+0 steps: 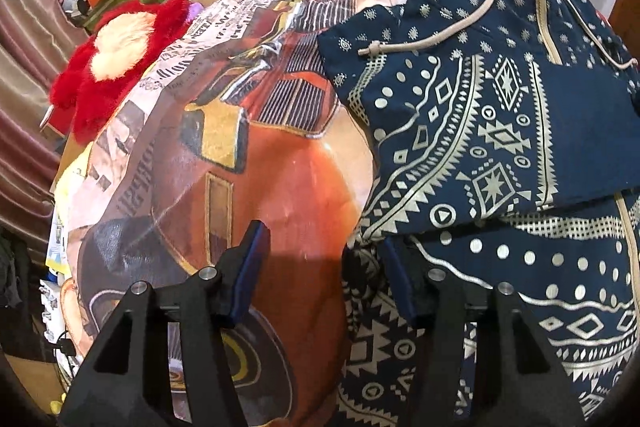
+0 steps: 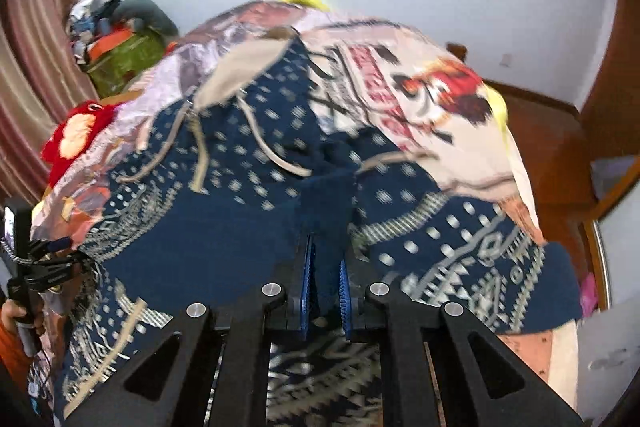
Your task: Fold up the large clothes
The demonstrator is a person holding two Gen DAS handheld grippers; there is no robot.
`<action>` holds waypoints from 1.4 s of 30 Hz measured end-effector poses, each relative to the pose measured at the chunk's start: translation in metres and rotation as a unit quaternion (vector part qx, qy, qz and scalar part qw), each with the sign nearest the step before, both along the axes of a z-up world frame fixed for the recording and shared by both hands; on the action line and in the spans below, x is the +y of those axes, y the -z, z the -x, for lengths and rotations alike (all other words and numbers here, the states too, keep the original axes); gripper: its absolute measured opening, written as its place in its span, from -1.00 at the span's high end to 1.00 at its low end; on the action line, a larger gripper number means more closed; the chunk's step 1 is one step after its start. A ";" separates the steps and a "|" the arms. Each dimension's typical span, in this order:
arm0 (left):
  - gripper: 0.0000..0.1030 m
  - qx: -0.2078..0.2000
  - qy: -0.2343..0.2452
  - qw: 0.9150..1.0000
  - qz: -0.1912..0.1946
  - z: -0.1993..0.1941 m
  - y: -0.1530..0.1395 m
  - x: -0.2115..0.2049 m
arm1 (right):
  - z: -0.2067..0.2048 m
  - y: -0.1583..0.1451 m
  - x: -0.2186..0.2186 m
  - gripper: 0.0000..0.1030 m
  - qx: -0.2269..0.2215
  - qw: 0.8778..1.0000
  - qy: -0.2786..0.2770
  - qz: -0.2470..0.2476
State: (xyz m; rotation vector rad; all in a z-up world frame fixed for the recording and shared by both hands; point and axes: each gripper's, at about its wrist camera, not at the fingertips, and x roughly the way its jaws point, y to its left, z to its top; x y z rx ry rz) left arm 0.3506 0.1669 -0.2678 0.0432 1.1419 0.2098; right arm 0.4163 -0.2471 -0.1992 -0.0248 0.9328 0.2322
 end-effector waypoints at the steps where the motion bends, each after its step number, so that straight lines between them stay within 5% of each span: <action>1: -0.13 0.002 0.001 1.000 0.000 0.001 0.000 -0.001 | -0.001 0.004 -0.005 0.81 0.008 1.000 0.004 -0.001; 12: -0.13 -0.003 0.004 1.000 0.014 0.017 -0.022 0.003 | 0.009 0.013 -0.022 0.71 0.048 0.999 0.010 -0.003; 15: -0.13 -0.017 0.008 1.000 0.016 0.021 -0.036 0.004 | 0.013 0.006 -0.029 0.42 0.038 0.999 0.016 0.001; 17: -0.13 -0.026 0.008 0.999 0.021 0.021 -0.047 0.004 | 0.017 -0.001 -0.035 0.03 0.022 1.000 0.022 -0.001; 24: -0.17 -0.053 0.014 0.997 0.046 0.004 -0.076 -0.006 | 0.023 -0.025 -0.053 -0.23 -0.013 0.999 0.036 0.006; 26: -0.25 -0.062 0.022 0.997 0.046 -0.005 -0.085 -0.018 | 0.026 -0.031 -0.060 -0.48 -0.023 0.999 0.046 0.008; 31: -0.37 -0.068 0.052 0.992 0.087 -0.035 -0.094 -0.058 | 0.035 -0.041 -0.098 -0.71 -0.032 0.996 0.082 -0.007; 42: -0.37 0.020 0.163 0.978 0.133 -0.096 -0.045 -0.200 | 0.036 0.009 -0.203 -0.72 0.079 0.976 0.161 -0.120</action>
